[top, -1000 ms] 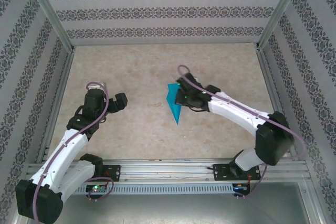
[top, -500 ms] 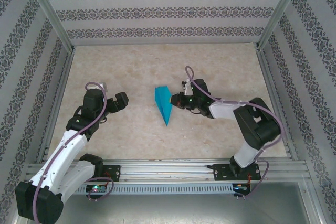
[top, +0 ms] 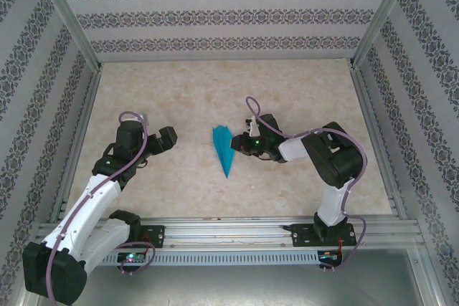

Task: Fold a paper plane with a square sheet of paper (fold left side to right side)
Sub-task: Turn over the paper plane at the center of the table.

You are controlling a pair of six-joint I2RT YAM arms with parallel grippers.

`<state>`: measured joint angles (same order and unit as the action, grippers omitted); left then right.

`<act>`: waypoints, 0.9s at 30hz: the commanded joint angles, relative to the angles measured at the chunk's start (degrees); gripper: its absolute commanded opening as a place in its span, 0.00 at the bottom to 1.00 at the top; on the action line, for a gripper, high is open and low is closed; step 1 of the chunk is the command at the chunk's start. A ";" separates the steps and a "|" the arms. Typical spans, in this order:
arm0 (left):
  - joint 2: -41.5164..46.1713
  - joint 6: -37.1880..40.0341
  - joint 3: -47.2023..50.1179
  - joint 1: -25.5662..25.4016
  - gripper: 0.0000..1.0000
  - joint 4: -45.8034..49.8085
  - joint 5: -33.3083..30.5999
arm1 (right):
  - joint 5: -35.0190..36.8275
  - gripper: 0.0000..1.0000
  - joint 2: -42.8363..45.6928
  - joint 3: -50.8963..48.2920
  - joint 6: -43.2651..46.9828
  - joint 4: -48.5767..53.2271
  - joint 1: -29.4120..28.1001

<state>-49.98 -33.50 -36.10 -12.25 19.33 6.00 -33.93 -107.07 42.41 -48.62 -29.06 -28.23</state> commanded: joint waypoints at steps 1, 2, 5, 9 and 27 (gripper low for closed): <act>-0.13 -0.54 -0.27 0.83 1.00 -0.79 0.50 | 0.74 0.22 1.31 -0.80 1.26 -0.97 0.52; -0.18 -0.52 -0.27 0.87 1.00 -0.87 0.50 | 1.16 0.24 2.15 -0.84 1.79 -0.02 0.48; -0.17 -0.43 -0.13 0.84 1.00 -0.88 0.63 | 2.58 0.31 4.90 -0.68 3.30 3.55 0.50; 0.10 -0.03 -0.28 0.84 1.00 -0.74 0.43 | 5.06 0.42 9.22 -0.38 5.19 10.41 0.56; 1.46 1.33 0.10 1.18 1.00 -0.55 -0.42 | 9.28 0.53 11.93 13.87 10.74 41.55 -6.53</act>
<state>-49.28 -33.23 -36.10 -12.19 19.33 5.80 -26.89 -92.58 54.04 -38.76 8.43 -34.20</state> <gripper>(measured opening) 0.998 0.526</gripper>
